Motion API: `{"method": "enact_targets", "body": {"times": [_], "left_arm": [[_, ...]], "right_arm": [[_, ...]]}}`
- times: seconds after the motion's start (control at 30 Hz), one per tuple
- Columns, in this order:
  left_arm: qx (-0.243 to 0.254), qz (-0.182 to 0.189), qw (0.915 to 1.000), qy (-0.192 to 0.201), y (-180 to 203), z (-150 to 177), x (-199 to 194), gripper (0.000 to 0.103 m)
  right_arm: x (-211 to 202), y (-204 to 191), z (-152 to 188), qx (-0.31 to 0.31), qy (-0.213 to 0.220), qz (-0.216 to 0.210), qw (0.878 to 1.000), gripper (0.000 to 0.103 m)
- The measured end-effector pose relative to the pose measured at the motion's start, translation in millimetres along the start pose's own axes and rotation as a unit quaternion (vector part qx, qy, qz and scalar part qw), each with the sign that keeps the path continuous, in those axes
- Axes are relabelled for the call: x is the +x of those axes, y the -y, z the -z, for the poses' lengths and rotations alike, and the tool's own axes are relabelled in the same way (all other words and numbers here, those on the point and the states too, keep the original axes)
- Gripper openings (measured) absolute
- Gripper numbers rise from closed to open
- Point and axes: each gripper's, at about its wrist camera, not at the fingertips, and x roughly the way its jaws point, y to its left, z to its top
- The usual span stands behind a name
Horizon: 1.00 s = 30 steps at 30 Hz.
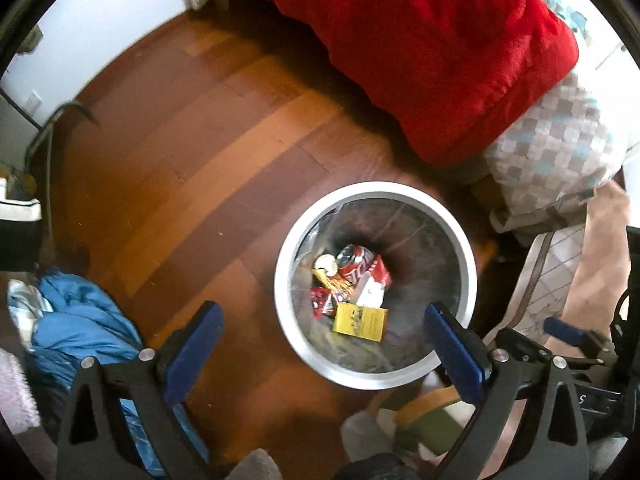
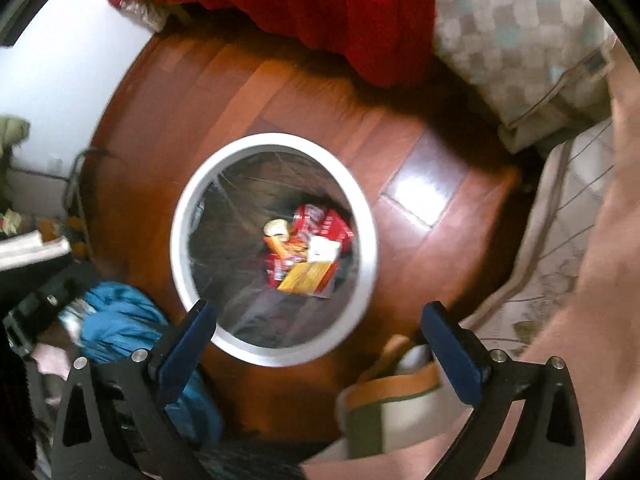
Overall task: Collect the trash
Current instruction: 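Move both tools back over the table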
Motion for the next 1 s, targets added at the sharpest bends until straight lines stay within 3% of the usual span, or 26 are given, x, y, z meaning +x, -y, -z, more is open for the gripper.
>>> {"method": "enact_targets", "body": {"times": [0.17,0.47,0.8,1.0], "left_arm": [[0.014,-0.013,0.9998,0.009,6,14,-10,0.103],[0.032,-0.022,0.9986,0.037,17,28,-45,0.103],[0.052,-0.028,0.9933,0.099,32,51,-117,0.103],[0.048,-0.037,0.9861,0.155,57,72,-182,0.103]], "right_arm": [[-5,-3,16,-0.026,0.002,0.049,0.998,0.103],[-36,-11,32,-0.031,0.024,0.054,0.998,0.103],[-113,-19,62,-0.033,0.088,0.034,0.995,0.103],[-182,-10,94,-0.015,0.146,-0.019,0.989,0.103]]}}
